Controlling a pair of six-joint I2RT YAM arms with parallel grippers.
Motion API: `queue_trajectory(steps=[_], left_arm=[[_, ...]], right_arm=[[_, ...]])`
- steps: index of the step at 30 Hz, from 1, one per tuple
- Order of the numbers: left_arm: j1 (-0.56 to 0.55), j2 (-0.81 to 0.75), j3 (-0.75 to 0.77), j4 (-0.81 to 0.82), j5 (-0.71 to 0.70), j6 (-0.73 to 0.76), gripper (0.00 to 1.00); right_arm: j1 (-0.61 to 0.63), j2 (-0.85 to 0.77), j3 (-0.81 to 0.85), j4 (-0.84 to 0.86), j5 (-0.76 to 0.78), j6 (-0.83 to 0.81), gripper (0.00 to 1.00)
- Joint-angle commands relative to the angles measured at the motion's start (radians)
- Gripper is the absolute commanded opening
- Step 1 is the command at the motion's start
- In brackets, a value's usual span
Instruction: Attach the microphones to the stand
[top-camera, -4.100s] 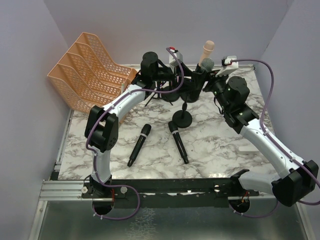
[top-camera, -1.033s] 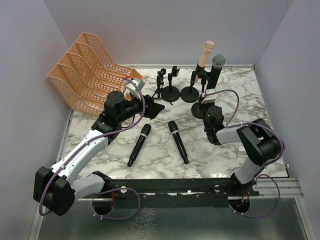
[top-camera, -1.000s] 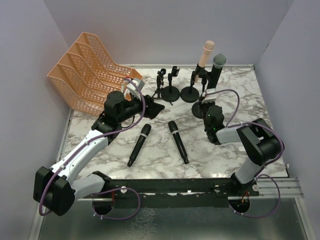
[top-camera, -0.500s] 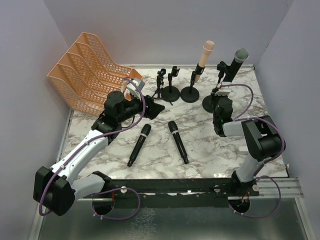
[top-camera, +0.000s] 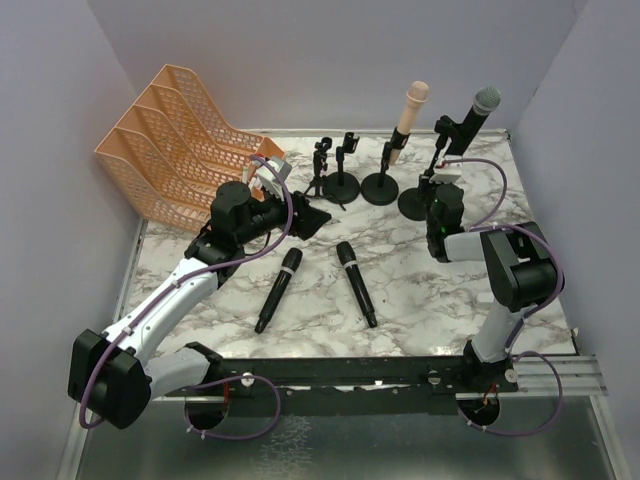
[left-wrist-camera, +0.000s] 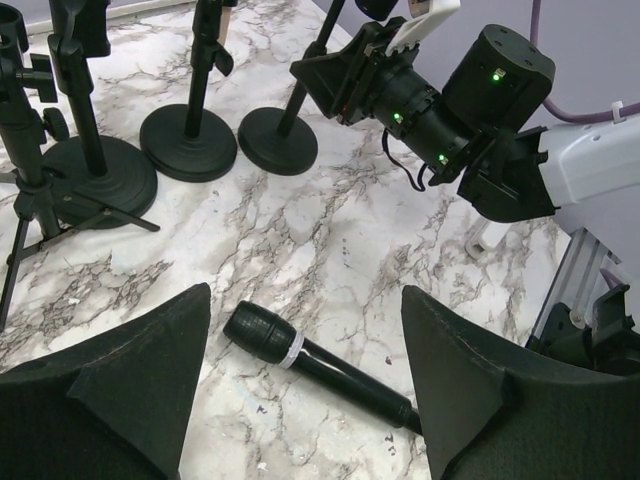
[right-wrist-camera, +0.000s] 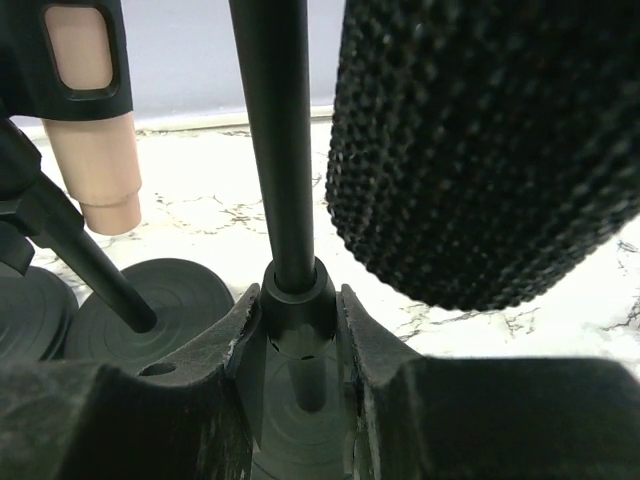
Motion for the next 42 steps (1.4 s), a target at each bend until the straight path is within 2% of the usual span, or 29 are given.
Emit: queue_trajectory(steps=[1, 5, 13, 17, 27, 36, 39, 42], left_arm=[[0.002, 0.003, 0.023, 0.008, 0.027, 0.003, 0.78], [0.002, 0.001, 0.023, 0.008, 0.027, 0.002, 0.80], [0.002, 0.013, 0.019, 0.053, 0.019, -0.029, 0.84], [0.002, 0.038, 0.031, 0.073, -0.033, -0.055, 0.85], [0.003, 0.199, 0.147, 0.120, -0.302, -0.088, 0.87], [0.003, 0.434, 0.335, 0.120, -0.436, -0.004, 0.89], [0.008, 0.531, 0.439, 0.055, -0.482, 0.010, 0.88], [0.025, 0.630, 0.559, -0.027, -0.515, -0.046, 0.83]], right_arm=[[-0.002, -0.006, 0.046, 0.010, -0.041, 0.009, 0.22], [-0.001, -0.017, 0.043, -0.010, -0.049, 0.009, 0.30], [-0.001, -0.096, -0.022, -0.013, -0.059, 0.040, 0.58], [-0.002, -0.167, -0.060, -0.048, -0.071, 0.074, 0.65], [0.001, -0.329, -0.237, -0.070, -0.142, 0.162, 0.68], [0.006, -0.589, -0.358, -0.271, -0.186, 0.323, 0.68], [0.008, -0.663, -0.386, -0.328, -0.219, 0.356, 0.68], [0.009, -0.714, -0.388, -0.394, -0.268, 0.377, 0.67]])
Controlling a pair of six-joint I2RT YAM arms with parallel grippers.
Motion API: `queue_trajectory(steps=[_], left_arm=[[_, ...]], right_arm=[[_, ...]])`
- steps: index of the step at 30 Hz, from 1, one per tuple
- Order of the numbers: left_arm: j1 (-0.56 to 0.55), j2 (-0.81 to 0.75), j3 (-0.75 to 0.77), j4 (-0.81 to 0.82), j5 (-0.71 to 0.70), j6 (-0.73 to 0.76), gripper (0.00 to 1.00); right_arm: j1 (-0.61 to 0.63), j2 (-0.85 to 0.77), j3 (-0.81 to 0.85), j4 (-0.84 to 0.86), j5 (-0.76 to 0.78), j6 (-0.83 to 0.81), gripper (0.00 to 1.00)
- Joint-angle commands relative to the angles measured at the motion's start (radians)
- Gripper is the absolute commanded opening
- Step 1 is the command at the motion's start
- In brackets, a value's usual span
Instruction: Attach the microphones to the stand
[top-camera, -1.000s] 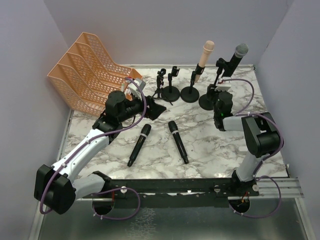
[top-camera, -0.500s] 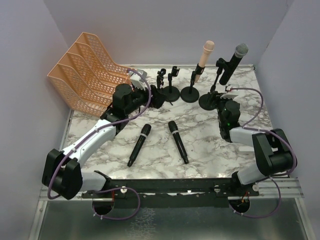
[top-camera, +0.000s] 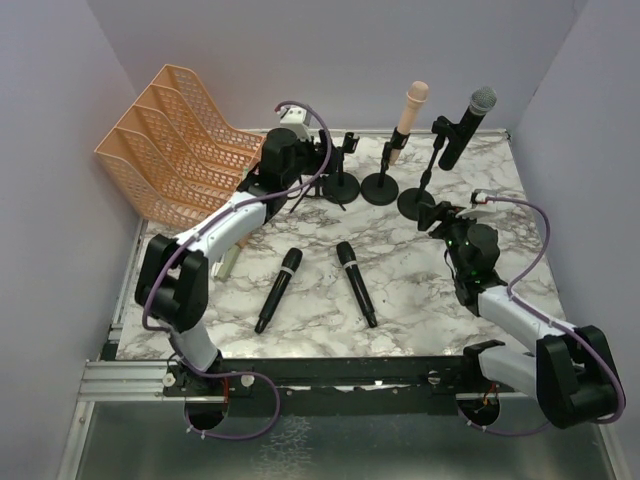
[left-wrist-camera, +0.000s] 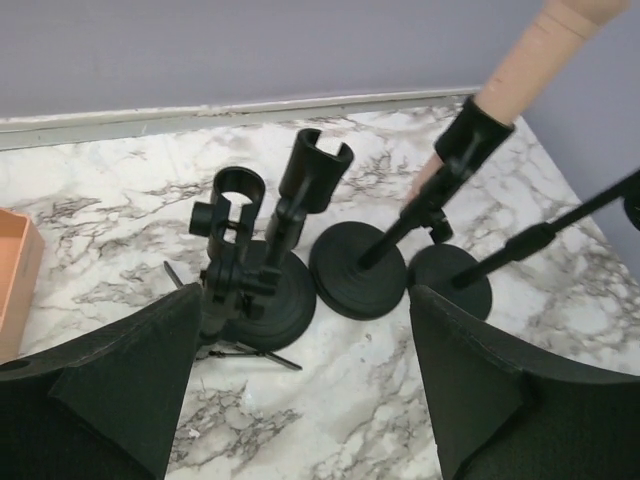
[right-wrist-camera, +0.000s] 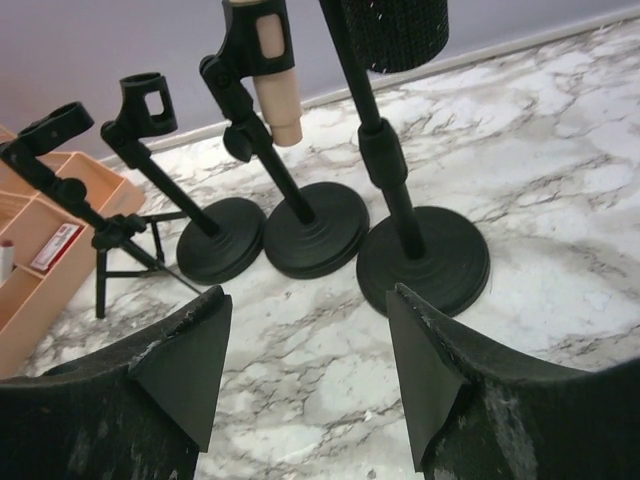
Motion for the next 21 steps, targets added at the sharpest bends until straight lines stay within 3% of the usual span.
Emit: queue_trajectory(steps=[1, 6, 15, 19, 21], left_arm=[[0.021, 0.129, 0.162, -0.107, -0.087, -0.030, 0.82], [0.022, 0.228, 0.264, -0.132, -0.040, -0.010, 0.79], [0.022, 0.261, 0.224, -0.127, -0.021, 0.100, 0.77], [0.022, 0.248, 0.189, -0.092, -0.019, 0.139, 0.65], [0.022, 0.250, 0.191, -0.090, -0.020, 0.158, 0.54]], right_arm=[[0.007, -0.066, -0.015, -0.145, -0.103, 0.070, 0.67], [0.007, -0.109, -0.015, -0.230, -0.174, 0.106, 0.65], [0.007, -0.146, -0.014, -0.287, -0.184, 0.127, 0.64], [0.007, -0.135, -0.002, -0.294, -0.189, 0.127, 0.64], [0.008, -0.133, 0.002, -0.296, -0.197, 0.130, 0.63]])
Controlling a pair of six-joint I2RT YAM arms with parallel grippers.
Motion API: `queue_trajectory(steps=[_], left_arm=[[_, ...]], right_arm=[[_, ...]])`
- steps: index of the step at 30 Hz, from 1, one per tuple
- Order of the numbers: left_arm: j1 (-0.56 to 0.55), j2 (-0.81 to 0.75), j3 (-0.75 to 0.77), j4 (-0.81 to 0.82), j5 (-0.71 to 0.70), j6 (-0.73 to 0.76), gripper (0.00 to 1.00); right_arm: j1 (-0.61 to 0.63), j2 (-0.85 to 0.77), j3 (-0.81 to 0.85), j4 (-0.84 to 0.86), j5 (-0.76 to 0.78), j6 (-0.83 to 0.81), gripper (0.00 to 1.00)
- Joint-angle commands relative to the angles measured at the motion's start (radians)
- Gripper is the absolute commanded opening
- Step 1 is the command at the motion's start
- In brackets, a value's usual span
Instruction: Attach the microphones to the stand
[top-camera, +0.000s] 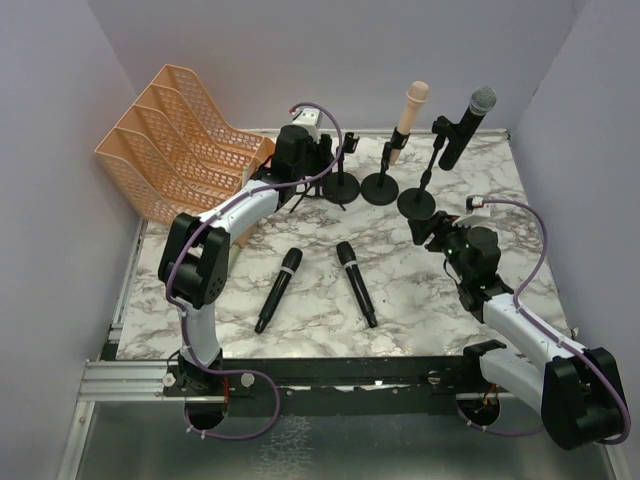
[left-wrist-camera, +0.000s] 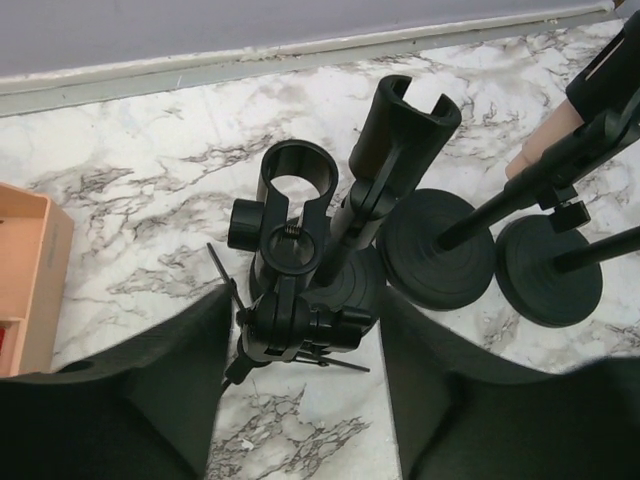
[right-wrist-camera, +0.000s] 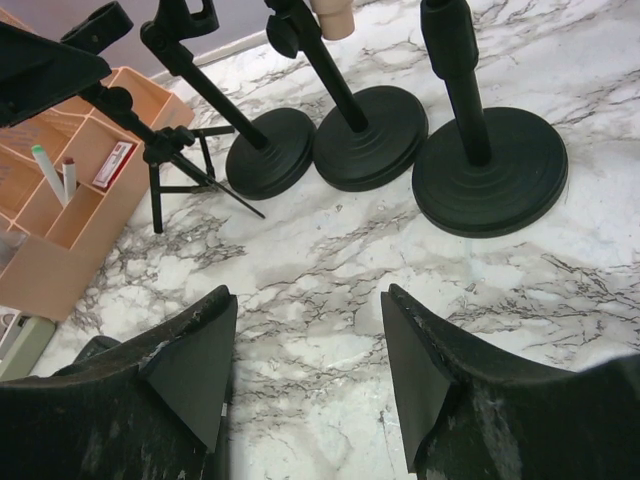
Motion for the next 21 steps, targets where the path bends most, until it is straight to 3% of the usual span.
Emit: queue_trajectory(steps=[1, 6, 15, 21], left_arm=[[0.001, 0.001, -0.014, 0.024, 0.014, 0.075, 0.49], [0.001, -0.011, -0.001, -0.007, 0.042, 0.106, 0.32], [0.001, -0.144, -0.088, -0.052, 0.296, 0.228, 0.25], [0.001, -0.231, -0.167, 0.006, 0.431, 0.217, 0.25]], right_arm=[[0.003, 0.003, 0.018, -0.035, -0.034, 0.015, 0.63], [0.004, -0.008, 0.033, -0.060, -0.040, 0.019, 0.62], [0.005, 0.022, 0.084, -0.062, -0.175, 0.046, 0.62], [0.019, 0.102, 0.164, -0.035, -0.303, 0.114, 0.62]])
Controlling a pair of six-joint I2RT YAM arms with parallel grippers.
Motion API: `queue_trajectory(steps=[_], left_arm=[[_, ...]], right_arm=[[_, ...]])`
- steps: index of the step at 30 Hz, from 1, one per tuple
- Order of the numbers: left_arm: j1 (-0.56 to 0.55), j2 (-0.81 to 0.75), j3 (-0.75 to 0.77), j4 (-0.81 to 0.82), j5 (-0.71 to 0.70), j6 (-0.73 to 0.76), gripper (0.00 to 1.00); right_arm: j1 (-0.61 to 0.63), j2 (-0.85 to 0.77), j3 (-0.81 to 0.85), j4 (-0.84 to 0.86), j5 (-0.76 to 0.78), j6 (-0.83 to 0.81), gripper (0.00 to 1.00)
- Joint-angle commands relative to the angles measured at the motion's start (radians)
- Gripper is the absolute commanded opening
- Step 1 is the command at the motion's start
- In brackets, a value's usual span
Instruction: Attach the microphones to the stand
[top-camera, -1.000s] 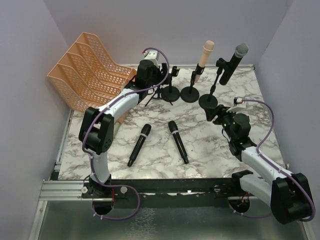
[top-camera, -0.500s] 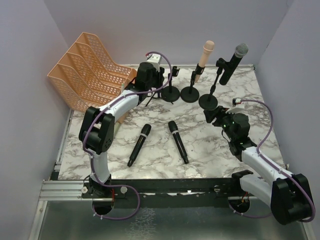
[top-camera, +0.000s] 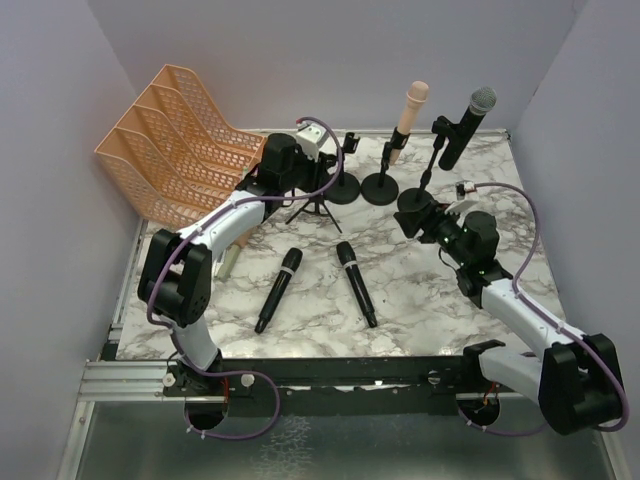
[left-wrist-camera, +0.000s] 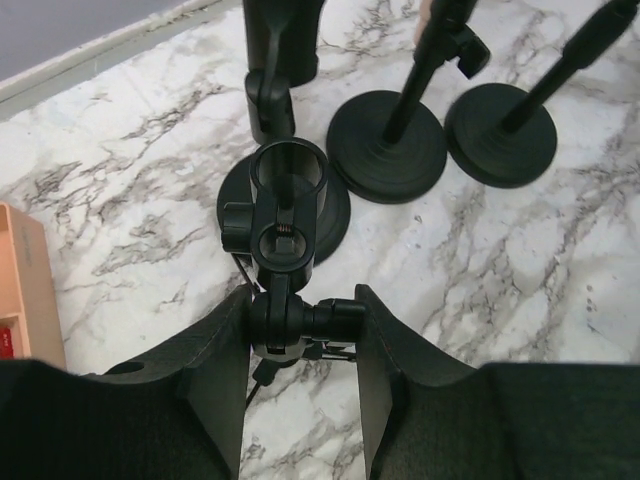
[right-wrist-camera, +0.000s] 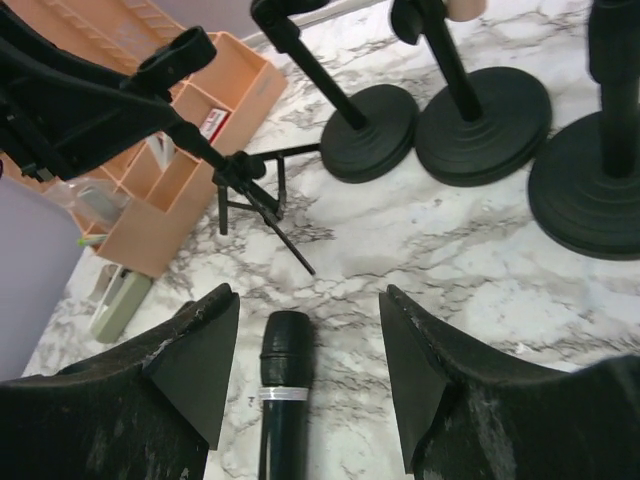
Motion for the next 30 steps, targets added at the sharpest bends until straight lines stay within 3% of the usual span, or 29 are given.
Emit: queue_trajectory(steps=[1, 8, 12, 26, 30], left_arm=[[-0.006, -0.100, -0.042, 0.086, 0.223, -0.017, 0.25], [-0.016, -0.134, -0.089, 0.257, 0.376, -0.214, 0.24], [-0.062, -0.133, -0.086, 0.274, 0.370, -0.259, 0.24], [-0.172, -0.063, -0.076, 0.338, 0.329, -0.343, 0.21], [-0.177, -0.047, -0.076, 0.359, 0.318, -0.359, 0.20]], right_arm=[[0.022, 0.058, 0.074, 0.024, -0.127, 0.063, 0.62], [0.080, 0.142, 0.187, -0.005, -0.117, 0.153, 0.63], [0.093, 0.201, 0.269, -0.127, -0.082, 0.200, 0.61], [0.097, 0.199, 0.260, -0.169, -0.102, 0.208, 0.48], [0.097, 0.175, 0.225, -0.121, -0.124, 0.206, 0.49]])
